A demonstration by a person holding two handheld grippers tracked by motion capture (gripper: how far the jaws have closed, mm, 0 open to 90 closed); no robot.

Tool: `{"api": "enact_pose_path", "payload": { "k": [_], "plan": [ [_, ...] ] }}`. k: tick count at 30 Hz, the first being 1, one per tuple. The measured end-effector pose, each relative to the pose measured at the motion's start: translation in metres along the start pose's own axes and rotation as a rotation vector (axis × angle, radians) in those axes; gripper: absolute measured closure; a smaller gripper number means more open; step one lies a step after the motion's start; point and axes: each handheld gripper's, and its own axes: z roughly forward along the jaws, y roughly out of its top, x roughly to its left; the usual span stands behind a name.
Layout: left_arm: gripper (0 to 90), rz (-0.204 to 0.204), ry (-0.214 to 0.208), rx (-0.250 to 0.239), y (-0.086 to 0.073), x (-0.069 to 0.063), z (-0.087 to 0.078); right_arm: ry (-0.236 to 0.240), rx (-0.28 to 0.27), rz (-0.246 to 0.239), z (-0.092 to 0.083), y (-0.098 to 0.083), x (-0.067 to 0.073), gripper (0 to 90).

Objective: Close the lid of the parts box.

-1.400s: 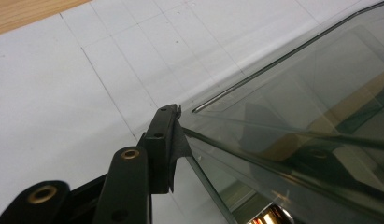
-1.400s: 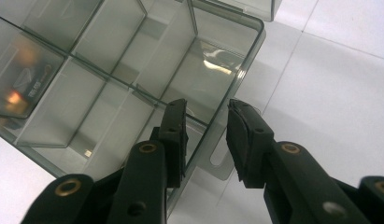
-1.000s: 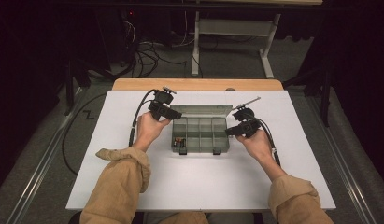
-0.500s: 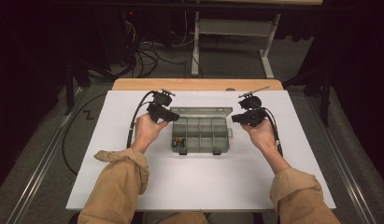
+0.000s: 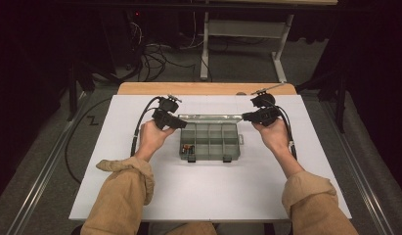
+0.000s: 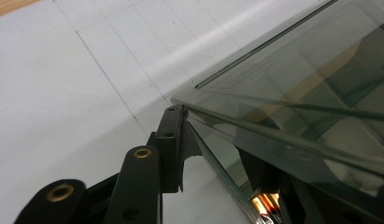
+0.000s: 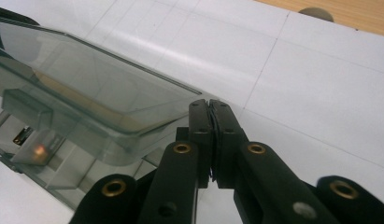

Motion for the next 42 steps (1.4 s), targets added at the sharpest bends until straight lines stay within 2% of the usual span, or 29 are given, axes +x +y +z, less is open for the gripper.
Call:
{"api": "enact_pose_path", "payload": {
  "k": [6,11,19,22,26,27,32,37,42],
  "plan": [
    [62.0,-0.003,-0.001,0.003,-0.001,0.000,0.000,0.011,0.003,-0.014,0.000,0.000,0.001,89.8],
    [62.2,0.006,-0.018,0.017,-0.002,0.001,-0.005,0.017,0.002,-0.029,0.000,0.000,0.002,89.0],
    [62.5,-0.011,0.001,0.045,-0.002,0.009,-0.012,0.020,0.021,-0.045,0.002,-0.002,0.002,89.0],
    [71.7,0.007,0.014,0.033,-0.002,0.014,-0.017,0.021,0.029,-0.051,0.002,-0.003,0.003,89.0],
    [80.2,-0.004,0.030,0.026,0.001,0.017,-0.023,0.026,0.038,-0.063,0.001,-0.005,0.003,89.0],
    [82.0,-0.014,0.027,0.020,0.002,0.015,-0.024,0.028,0.041,-0.062,0.001,-0.005,0.004,89.0],
    [85.3,-0.012,0.008,-0.006,0.004,0.008,-0.029,0.036,0.046,-0.073,0.001,-0.010,0.005,89.0],
    [85.5,0.020,-0.007,-0.016,0.002,0.000,-0.031,0.045,0.053,-0.080,0.002,-0.015,0.005,88.5],
    [85.6,0.028,-0.022,-0.012,-0.001,-0.005,-0.033,0.054,0.051,-0.093,0.001,-0.018,0.008,88.4]
  ]
}}
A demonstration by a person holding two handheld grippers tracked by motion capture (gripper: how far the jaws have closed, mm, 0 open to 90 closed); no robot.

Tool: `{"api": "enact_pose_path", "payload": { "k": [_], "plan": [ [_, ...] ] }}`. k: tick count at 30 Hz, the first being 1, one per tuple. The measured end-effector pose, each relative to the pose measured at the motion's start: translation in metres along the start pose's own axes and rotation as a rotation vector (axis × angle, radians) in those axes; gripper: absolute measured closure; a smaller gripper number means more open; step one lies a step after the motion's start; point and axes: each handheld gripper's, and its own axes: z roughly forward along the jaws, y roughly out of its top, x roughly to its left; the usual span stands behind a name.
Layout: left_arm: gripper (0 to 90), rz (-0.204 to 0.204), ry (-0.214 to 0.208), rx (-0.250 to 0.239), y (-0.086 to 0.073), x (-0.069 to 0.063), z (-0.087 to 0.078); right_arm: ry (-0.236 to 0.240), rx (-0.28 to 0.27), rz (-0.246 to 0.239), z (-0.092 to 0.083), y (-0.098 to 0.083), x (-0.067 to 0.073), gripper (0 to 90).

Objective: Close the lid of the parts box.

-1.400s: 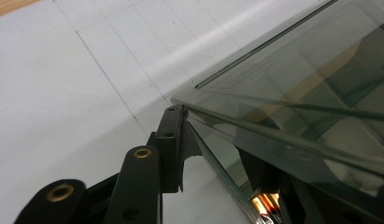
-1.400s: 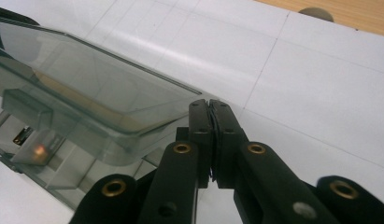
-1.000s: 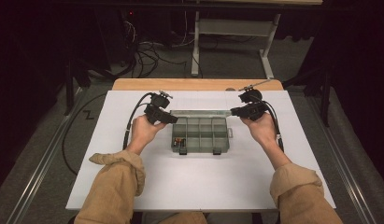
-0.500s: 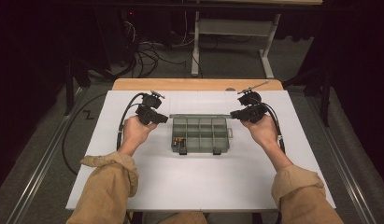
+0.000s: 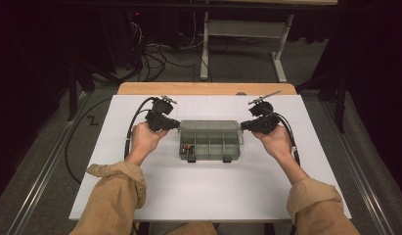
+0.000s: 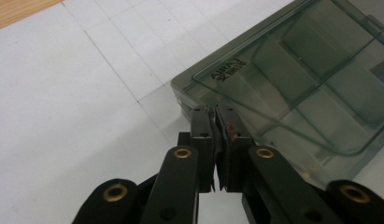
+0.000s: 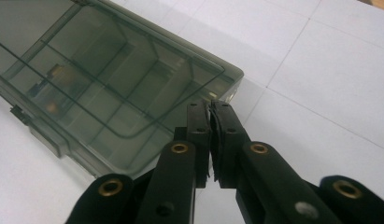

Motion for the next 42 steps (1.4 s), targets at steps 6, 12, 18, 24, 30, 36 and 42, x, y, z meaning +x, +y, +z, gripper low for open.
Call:
{"api": "enact_pose_path", "payload": {
  "k": [6,12,18,24,30,36,42],
  "plan": [
    [85.5,-0.023,-0.020,-0.010,0.000,-0.002,-0.003,0.005,-0.004,-0.007,0.002,-0.003,0.002,88.5],
    [85.5,-0.042,-0.031,-0.009,-0.007,0.003,-0.005,0.017,-0.002,-0.008,0.003,-0.008,0.003,88.5],
    [85.3,-0.049,-0.040,-0.013,-0.012,0.002,-0.006,0.027,-0.014,-0.011,0.004,-0.013,0.003,88.5],
    [85.4,-0.072,-0.040,-0.015,-0.017,0.004,-0.007,0.042,-0.014,-0.009,0.008,-0.019,0.004,88.5],
    [85.4,-0.072,-0.062,-0.014,-0.019,0.000,-0.013,0.054,-0.019,0.001,0.011,-0.025,0.003,88.4],
    [85.9,-0.067,-0.057,-0.013,-0.026,-0.001,-0.012,0.065,-0.018,0.002,0.012,-0.029,0.003,88.5],
    [85.9,-0.063,-0.063,-0.006,-0.031,0.000,-0.013,0.073,-0.012,-0.004,0.014,-0.031,0.004,88.5]
  ]
}}
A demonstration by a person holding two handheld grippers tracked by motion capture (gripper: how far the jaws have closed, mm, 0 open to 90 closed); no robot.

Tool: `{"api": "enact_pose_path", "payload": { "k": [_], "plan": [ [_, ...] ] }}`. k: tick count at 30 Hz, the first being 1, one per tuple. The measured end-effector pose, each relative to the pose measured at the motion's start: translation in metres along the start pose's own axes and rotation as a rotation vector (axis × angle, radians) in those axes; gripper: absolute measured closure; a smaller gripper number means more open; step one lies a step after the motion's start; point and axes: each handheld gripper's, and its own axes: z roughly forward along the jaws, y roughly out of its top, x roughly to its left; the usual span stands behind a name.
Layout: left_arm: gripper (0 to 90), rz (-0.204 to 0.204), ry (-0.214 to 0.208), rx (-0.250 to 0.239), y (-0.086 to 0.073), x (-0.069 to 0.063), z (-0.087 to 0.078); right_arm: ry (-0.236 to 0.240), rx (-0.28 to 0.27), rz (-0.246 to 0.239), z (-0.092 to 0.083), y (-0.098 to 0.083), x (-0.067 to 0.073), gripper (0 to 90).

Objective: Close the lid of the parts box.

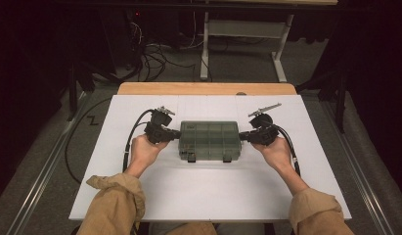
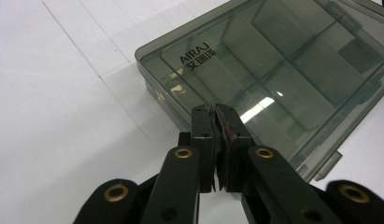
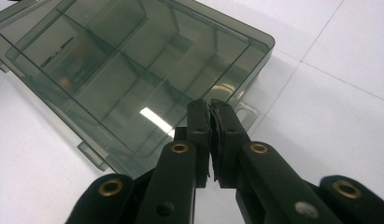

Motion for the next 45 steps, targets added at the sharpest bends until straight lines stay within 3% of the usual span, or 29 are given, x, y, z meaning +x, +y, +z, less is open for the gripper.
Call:
{"api": "enact_pose_path", "payload": {
  "k": [9,22,26,29,39,40,41,45],
  "plan": [
    [85.8,0.008,-0.010,-0.001,-0.005,-0.004,0.000,0.015,0.004,-0.023,0.004,0.000,0.006,88.5],
    [85.4,0.030,-0.007,0.023,-0.013,-0.009,0.011,0.018,0.017,-0.016,0.011,-0.006,0.003,88.5],
    [83.5,0.083,0.005,0.028,-0.017,-0.012,0.012,0.009,0.020,-0.015,0.013,-0.007,0.003,88.4],
    [82.3,0.084,0.003,0.028,-0.018,-0.012,0.012,0.004,0.015,-0.019,0.013,-0.007,0.003,88.4],
    [68.8,0.116,-0.001,0.035,-0.021,-0.018,0.012,-0.008,0.014,-0.037,0.012,-0.007,0.006,85.8],
    [67.7,0.060,-0.008,-0.016,-0.022,-0.022,0.015,-0.009,0.012,-0.041,0.012,-0.007,0.006,85.6],
    [66.9,0.118,0.004,0.034,-0.021,-0.018,0.012,-0.009,0.011,-0.044,0.012,-0.007,0.007,85.6],
    [61.2,0.126,0.019,0.024,-0.021,-0.017,0.012,-0.009,-0.008,-0.052,0.009,-0.007,0.009,83.5]
  ]
}}
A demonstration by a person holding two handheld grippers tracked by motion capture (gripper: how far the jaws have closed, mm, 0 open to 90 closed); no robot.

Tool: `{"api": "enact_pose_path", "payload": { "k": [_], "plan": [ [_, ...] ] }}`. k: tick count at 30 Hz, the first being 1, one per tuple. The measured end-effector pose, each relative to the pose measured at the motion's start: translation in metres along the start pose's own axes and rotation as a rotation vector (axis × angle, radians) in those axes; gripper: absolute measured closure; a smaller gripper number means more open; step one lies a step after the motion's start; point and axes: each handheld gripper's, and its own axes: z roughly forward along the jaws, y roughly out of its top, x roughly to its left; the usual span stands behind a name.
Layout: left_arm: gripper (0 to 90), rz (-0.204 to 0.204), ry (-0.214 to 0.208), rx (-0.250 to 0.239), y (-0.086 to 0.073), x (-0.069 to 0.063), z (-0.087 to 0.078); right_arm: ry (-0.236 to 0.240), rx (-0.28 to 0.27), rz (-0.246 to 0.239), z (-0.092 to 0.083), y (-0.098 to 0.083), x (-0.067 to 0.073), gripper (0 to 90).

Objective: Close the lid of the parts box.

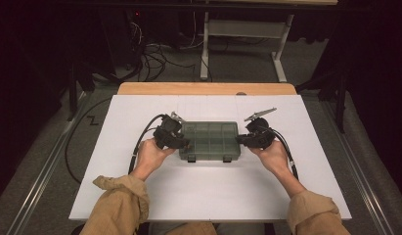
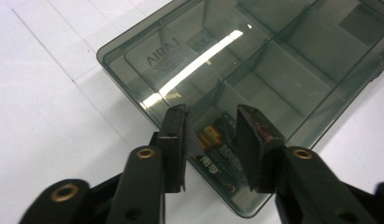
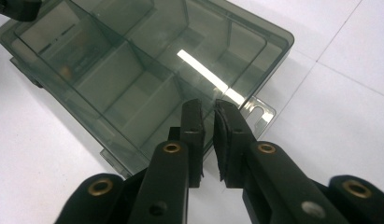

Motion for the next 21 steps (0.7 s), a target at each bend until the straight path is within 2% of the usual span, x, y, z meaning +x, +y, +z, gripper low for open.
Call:
{"api": "enact_pose_path", "payload": {
  "k": [2,7,10,14,18,21],
  "plan": [
    [59.8,-0.008,0.006,-0.007,0.002,0.001,-0.001,-0.002,-0.003,-0.003,-0.001,0.000,0.000,82.4],
    [49.8,-0.047,0.014,-0.023,0.005,0.003,-0.004,-0.007,-0.013,0.004,-0.002,-0.001,0.000,76.9],
    [45.8,-0.040,0.022,-0.028,0.006,0.003,-0.007,-0.004,-0.019,-0.002,-0.003,-0.002,0.001,72.6],
    [43.7,-0.041,0.007,-0.038,0.007,0.002,-0.011,0.003,-0.035,-0.001,-0.007,-0.002,0.002,69.5],
    [43.6,-0.023,-0.002,-0.042,0.004,0.001,-0.015,-0.003,-0.058,0.004,-0.011,-0.003,0.002,67.7],
    [43.6,-0.027,-0.006,-0.055,0.004,0.002,-0.017,-0.007,-0.069,0.004,-0.014,-0.005,0.001,66.5]
  ]
}}
